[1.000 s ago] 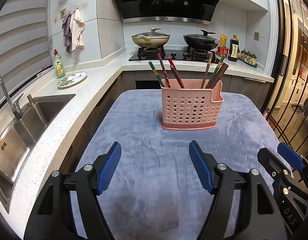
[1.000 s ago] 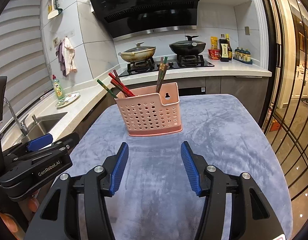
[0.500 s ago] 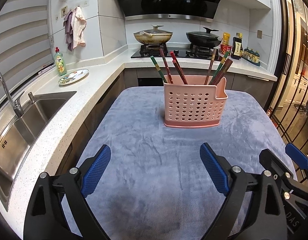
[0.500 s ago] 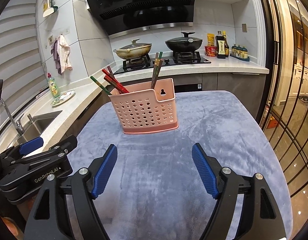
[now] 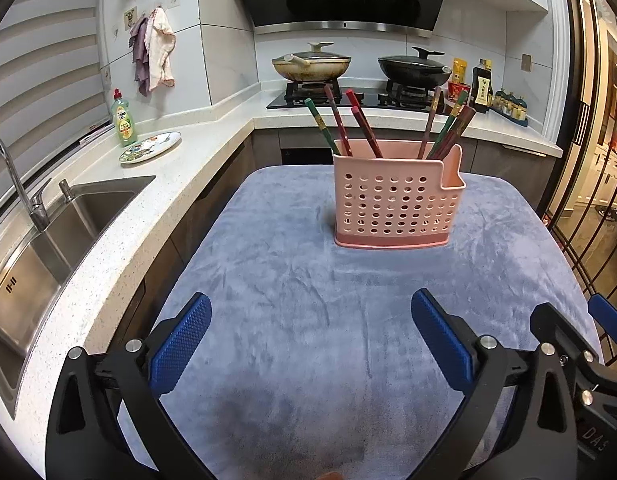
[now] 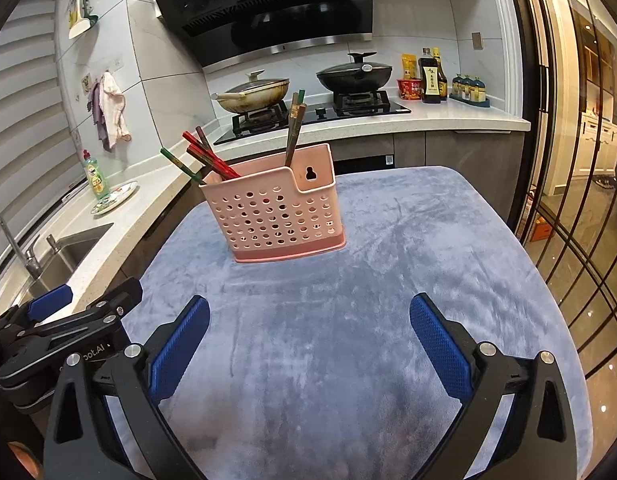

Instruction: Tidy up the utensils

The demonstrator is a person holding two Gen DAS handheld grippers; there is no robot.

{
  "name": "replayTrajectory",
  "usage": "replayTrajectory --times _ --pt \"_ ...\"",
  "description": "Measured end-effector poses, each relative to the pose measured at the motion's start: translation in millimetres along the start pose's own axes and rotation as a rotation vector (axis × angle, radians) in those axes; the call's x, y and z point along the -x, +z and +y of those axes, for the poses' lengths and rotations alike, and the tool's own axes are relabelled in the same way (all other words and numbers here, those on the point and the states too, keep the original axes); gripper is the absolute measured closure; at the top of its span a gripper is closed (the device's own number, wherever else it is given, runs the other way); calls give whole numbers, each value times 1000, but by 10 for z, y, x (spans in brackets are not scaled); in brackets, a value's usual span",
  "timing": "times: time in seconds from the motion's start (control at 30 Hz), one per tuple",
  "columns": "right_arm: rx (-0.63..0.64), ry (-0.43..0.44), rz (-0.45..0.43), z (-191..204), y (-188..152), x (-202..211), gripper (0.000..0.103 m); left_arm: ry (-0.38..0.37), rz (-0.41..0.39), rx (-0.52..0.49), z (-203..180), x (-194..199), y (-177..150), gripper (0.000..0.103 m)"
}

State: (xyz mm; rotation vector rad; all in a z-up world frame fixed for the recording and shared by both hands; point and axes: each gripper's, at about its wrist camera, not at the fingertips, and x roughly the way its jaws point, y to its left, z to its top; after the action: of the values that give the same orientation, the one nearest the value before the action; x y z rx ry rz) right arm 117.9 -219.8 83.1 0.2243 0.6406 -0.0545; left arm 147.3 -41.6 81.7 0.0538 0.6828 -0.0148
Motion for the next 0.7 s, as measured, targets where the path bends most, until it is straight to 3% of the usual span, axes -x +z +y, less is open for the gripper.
replayTrajectory --times 0.7 --pt "-2 -10 28 -9 -18 -137 6 13 11 8 29 -88 -15 7"
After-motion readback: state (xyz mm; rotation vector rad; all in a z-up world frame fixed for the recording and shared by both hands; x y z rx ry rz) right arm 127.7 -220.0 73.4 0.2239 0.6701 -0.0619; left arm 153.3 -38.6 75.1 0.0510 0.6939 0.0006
